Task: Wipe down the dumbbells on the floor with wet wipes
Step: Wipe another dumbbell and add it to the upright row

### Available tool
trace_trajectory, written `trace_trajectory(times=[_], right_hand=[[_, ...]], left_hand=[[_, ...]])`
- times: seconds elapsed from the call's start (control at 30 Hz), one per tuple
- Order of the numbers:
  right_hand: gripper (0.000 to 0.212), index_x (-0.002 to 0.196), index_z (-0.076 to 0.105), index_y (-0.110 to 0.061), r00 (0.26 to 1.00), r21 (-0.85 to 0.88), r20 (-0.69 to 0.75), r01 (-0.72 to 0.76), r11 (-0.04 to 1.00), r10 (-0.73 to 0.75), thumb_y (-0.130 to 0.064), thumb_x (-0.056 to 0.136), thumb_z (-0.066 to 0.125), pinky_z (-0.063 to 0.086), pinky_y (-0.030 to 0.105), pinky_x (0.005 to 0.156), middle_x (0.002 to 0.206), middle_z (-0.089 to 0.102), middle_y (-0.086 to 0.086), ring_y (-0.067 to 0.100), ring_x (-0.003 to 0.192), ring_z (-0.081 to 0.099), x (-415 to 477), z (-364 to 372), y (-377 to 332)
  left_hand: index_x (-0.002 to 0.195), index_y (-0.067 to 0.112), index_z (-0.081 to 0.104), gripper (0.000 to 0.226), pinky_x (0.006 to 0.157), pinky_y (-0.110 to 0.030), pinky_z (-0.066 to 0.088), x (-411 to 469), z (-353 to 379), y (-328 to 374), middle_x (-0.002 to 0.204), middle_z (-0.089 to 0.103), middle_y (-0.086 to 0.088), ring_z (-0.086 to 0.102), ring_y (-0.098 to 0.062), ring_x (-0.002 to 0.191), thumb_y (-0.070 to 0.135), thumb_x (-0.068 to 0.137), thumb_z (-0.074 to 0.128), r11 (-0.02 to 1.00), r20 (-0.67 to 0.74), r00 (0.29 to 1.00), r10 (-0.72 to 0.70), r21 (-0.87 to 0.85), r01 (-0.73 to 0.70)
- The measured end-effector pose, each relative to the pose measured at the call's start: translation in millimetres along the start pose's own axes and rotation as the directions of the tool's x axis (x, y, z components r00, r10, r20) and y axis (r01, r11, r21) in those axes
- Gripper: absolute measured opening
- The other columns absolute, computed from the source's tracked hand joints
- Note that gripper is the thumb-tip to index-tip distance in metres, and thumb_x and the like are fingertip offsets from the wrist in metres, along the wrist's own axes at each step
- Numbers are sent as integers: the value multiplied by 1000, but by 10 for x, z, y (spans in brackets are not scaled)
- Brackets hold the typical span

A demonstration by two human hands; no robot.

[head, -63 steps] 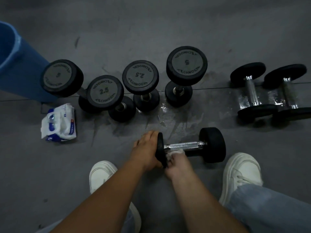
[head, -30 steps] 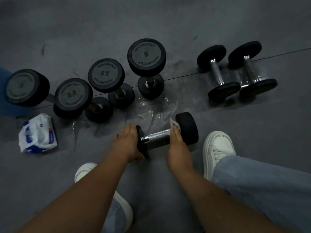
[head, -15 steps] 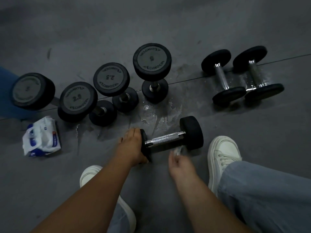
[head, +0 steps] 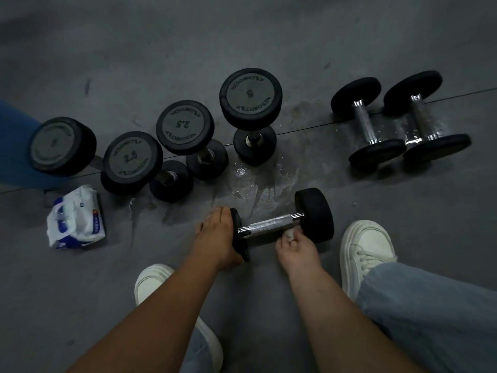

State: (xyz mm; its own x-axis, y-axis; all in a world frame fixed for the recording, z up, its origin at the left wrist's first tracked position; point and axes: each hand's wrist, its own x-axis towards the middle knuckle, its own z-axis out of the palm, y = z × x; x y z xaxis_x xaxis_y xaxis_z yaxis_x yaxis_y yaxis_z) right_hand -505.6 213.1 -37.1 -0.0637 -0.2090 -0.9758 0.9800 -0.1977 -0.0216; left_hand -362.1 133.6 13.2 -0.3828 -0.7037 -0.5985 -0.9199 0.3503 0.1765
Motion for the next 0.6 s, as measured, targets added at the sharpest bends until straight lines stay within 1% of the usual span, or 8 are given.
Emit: trace_trajectory(times=[0.07,0.17,0.23,0.33,0.4,0.43,0.5,0.6], right_hand=[[20,97,59,-14,1000,80,-8,11,997,-10,-2,99,43,36,27,108,138,52,2,15,130,46,26,-33,3],[36,133,50,-8,1000,178,2,-9,984,8,-1,99,43,36,31,110,133,54,7,17,130,47,-33,-79,-18],[38,139,44,-10,1000,185,28,-8,983,2,-6,101,41,33,34,112,143,46,6,19,134,43,-62,-71,-39],[40,141,44,-20,996,75,88,-23,997,16,-18,103,32,20,38,117,149,41,-2,19,142,30,-28,-13,-34],[44,144,42,-21,992,51,125,-31,998,25,-18,102,31,18,39,118,149,42,-1,18,141,31,5,33,-28],[42,141,46,-19,989,29,149,-20,999,16,-16,101,31,19,38,117,147,44,1,18,140,34,-25,70,-15],[30,119,57,-13,991,-70,128,58,996,-48,-14,99,35,22,36,116,138,50,5,19,140,34,-114,103,12],[18,99,58,-12,981,-282,86,190,940,-173,-21,87,47,29,40,113,130,52,16,28,137,38,-91,188,103]], left_hand=[[147,15,20,116,116,-37,25,-6,-12,10,155,21,-6,24,-25,144,37,55,88,1000,4,1000,-7,-9,7],[141,17,26,109,113,-38,30,-13,-2,9,148,28,-4,31,-25,138,38,54,87,1000,-14,1000,-3,-23,3],[140,17,27,107,111,-38,32,-16,3,9,145,30,-3,34,-24,136,38,54,87,1000,-22,1000,-1,-19,1],[141,17,26,109,111,-38,32,-9,-10,11,145,30,-3,34,-25,136,38,54,87,1000,-13,1000,-2,-15,2],[141,16,26,108,110,-38,32,-8,-19,13,145,31,-3,35,-25,136,37,54,86,1000,-10,1000,-4,-14,4],[140,16,27,107,109,-38,32,-5,-18,12,145,31,-3,35,-25,136,37,54,86,1000,-9,1000,-4,-15,3],[141,15,28,107,110,-38,32,-5,-17,9,146,31,-4,35,-26,136,35,54,87,1000,-5,1000,-7,-18,6],[143,15,26,111,111,-38,32,-8,-17,14,150,29,-5,34,-26,138,36,53,87,1000,-9,1000,-6,-11,6]])
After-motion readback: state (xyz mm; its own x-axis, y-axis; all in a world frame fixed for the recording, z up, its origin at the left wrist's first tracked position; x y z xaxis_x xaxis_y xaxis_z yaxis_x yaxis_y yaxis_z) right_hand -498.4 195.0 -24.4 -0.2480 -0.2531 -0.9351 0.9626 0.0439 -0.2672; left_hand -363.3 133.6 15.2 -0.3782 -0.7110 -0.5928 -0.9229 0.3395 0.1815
